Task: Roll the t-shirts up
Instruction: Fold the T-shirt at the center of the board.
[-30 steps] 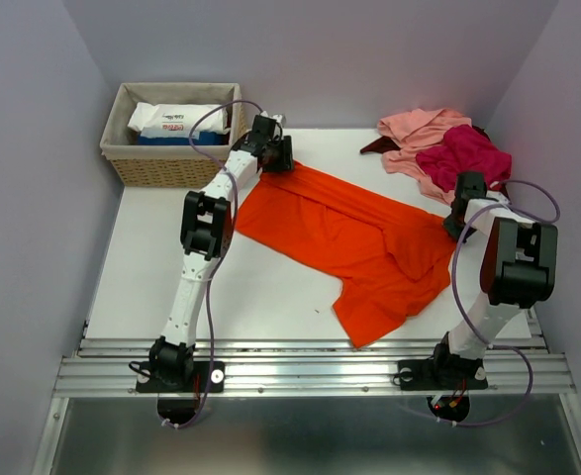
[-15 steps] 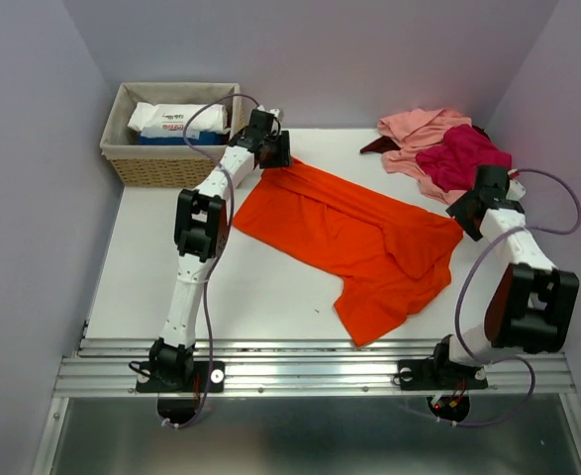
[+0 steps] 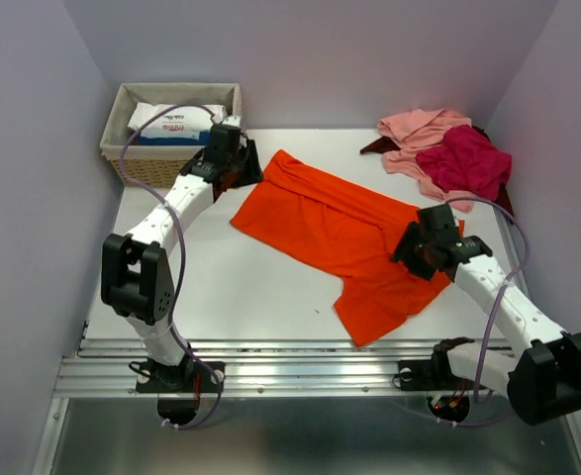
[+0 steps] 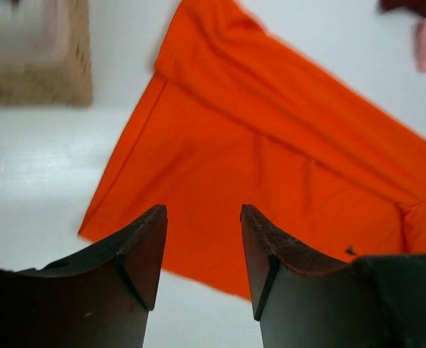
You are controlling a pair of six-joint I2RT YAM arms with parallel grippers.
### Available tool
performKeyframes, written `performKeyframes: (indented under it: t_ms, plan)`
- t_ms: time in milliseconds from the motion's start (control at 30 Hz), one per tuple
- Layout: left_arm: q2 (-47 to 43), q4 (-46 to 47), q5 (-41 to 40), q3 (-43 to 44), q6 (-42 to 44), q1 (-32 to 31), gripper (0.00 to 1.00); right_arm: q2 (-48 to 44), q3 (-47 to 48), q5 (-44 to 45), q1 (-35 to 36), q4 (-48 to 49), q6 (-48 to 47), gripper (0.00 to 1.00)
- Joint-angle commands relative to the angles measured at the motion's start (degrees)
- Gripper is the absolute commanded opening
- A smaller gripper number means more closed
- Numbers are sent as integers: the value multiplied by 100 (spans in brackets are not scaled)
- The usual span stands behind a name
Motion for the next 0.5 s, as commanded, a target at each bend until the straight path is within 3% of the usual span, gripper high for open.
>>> performKeyframes:
  t_ms: [0, 233, 467]
  plan:
    - [-391, 23, -691, -1275, -428, 0, 56, -141, -159, 55, 1137, -272, 749, 63]
    - [-453, 400, -814, -2471, -973, 70, 57, 183, 69, 626, 2604, -518, 1206, 63]
    - [-321, 936, -1481, -3042, -1483, 166, 55, 255, 17, 617, 2949, -439, 1277, 64]
